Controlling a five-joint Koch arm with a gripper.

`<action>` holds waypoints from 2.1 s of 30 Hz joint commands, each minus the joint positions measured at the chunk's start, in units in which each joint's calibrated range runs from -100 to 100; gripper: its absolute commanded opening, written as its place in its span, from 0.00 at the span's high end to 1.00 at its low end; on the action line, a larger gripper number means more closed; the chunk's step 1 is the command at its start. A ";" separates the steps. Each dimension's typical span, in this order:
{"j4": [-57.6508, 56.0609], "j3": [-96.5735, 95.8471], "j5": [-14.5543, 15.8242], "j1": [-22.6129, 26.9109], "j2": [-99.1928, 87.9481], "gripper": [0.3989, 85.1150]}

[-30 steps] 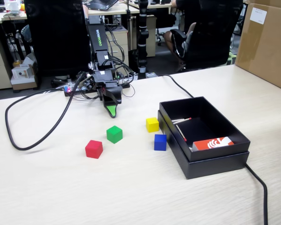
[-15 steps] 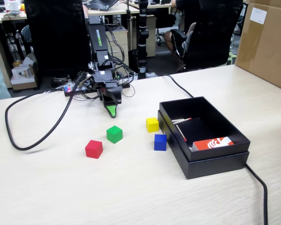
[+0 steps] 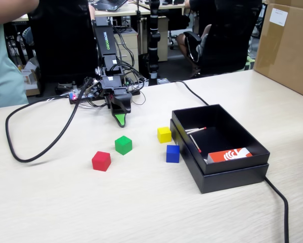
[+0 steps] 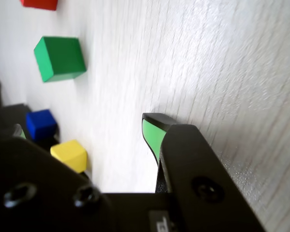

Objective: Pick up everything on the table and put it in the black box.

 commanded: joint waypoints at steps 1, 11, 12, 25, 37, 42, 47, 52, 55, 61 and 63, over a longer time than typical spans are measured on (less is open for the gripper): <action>-12.71 7.48 0.83 -1.32 0.31 0.45; -34.91 41.11 1.22 -5.03 19.13 0.44; -36.21 44.74 1.22 -5.37 23.03 0.44; -41.82 83.54 0.98 -8.94 71.00 0.45; -43.03 93.42 2.10 -9.08 92.57 0.51; -45.36 95.33 3.32 -9.08 94.75 0.69; -45.62 97.59 3.86 -9.08 92.00 0.92; -54.44 106.48 4.59 -4.79 78.69 0.92; -58.41 114.09 5.86 0.44 74.33 0.92; -60.48 124.70 8.25 10.60 78.80 0.92; -60.48 126.42 8.55 12.36 81.67 0.92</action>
